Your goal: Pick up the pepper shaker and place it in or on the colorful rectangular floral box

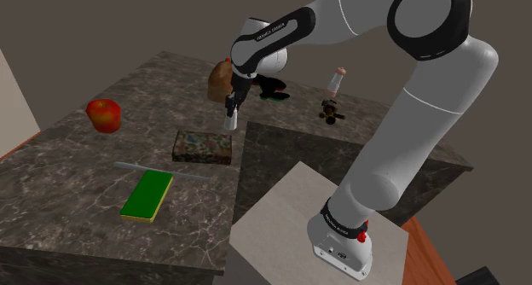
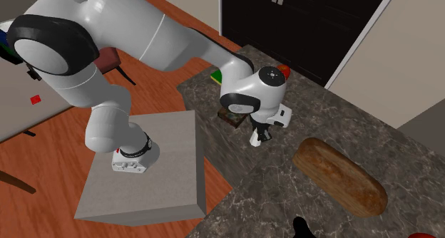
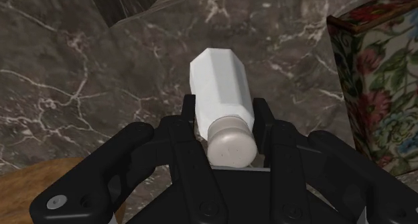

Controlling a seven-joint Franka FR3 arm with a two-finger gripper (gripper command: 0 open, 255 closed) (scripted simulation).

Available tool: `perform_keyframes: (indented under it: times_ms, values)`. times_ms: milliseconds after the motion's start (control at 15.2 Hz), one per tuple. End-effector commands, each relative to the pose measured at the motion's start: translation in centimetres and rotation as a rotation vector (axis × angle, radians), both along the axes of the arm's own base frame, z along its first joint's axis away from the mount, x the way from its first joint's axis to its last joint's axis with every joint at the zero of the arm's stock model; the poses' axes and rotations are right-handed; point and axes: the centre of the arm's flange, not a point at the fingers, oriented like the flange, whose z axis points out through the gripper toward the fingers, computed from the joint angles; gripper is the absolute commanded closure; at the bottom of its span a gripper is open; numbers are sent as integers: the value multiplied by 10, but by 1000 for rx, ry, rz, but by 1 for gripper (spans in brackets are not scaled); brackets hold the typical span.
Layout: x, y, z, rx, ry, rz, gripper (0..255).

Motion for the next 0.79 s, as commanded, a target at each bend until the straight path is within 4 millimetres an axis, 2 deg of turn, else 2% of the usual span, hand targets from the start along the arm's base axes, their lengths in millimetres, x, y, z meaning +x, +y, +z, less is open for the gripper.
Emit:
perform_keyframes:
  times_ms: [0, 264, 726]
  values:
    - [0, 0, 0, 0, 1, 0, 255]
    - [0, 0, 0, 0, 0, 0, 255]
    - [0, 0, 37, 0, 0, 0, 255]
